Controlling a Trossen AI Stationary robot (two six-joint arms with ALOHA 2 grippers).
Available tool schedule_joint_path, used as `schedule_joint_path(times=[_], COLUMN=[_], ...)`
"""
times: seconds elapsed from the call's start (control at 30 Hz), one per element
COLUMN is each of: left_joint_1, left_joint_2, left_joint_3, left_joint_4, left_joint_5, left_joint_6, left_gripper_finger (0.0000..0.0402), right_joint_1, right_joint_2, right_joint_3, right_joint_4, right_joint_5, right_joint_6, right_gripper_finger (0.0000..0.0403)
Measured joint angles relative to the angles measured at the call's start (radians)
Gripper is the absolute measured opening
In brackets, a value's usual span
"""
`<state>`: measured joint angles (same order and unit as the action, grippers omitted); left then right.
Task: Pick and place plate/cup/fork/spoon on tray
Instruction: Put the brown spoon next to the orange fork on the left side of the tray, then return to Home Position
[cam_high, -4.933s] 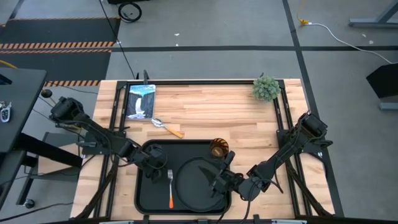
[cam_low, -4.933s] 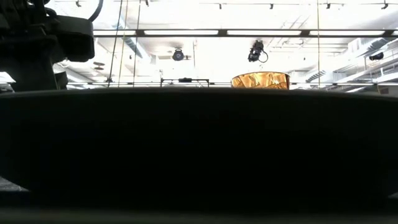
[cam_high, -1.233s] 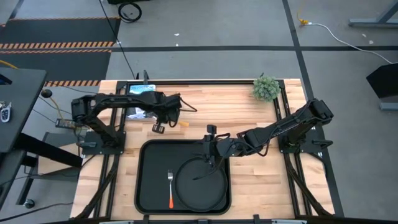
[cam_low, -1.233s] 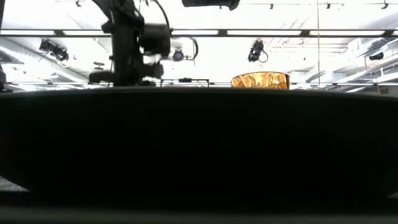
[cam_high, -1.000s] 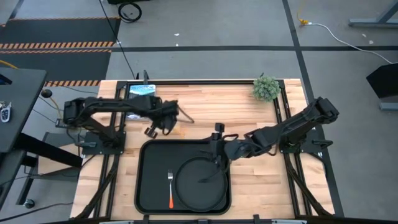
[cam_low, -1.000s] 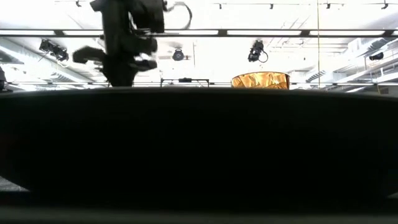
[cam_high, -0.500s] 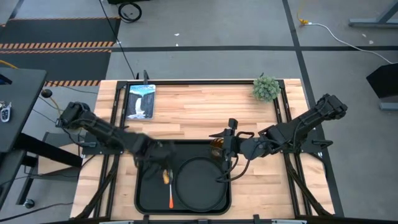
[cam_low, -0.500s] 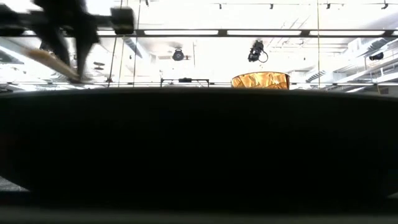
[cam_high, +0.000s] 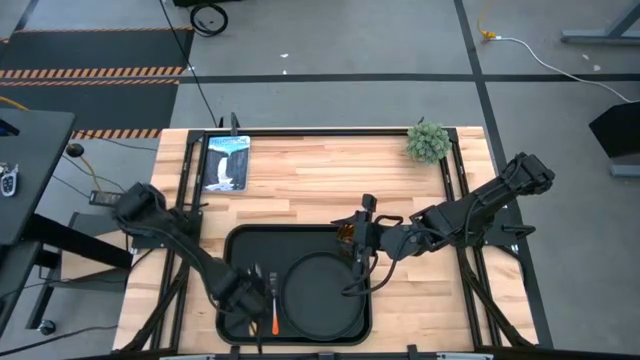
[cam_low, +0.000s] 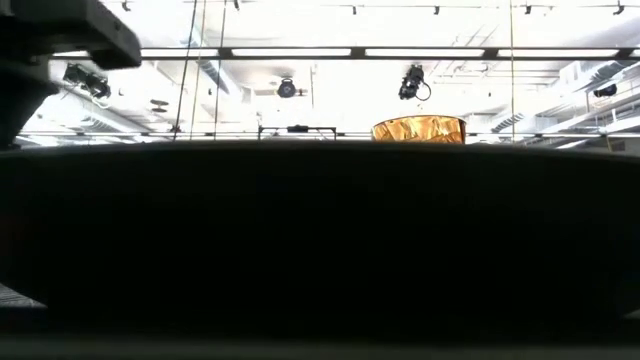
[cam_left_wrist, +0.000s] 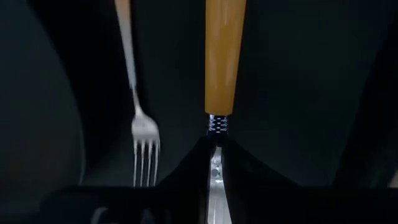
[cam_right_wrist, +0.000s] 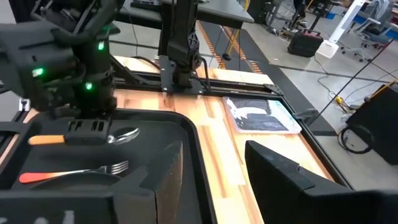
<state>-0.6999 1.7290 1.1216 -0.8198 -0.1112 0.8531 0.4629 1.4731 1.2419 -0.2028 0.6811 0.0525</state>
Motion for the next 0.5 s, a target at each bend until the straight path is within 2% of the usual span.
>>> schedule_joint_path(times=[0.1, 0.27, 0.5], left_joint_1=[-0.001, 0.0, 0.0], left_joint_2=[0.021, 0.032, 0.033], left_joint_3=[0.0, 0.0, 0.0], left_joint_4=[-0.001, 0.013, 0.023], left_joint_5=[0.038, 0.04, 0.056], left_joint_6=[-0.028, -0.03, -0.064], left_gripper_finger=[0.003, 0.0032, 0.0093], right_joint_1=[0.0, 0.0, 0.0], right_joint_2=[0.0, 0.0, 0.0], right_joint_3=[0.0, 0.0, 0.0], right_joint_4=[0.0, 0.0, 0.007], right_joint_5=[0.0, 0.001, 0.002], right_joint_6=[0.001, 0.002, 0.0], right_gripper_finger=[0.0181, 0.0181, 0.0181])
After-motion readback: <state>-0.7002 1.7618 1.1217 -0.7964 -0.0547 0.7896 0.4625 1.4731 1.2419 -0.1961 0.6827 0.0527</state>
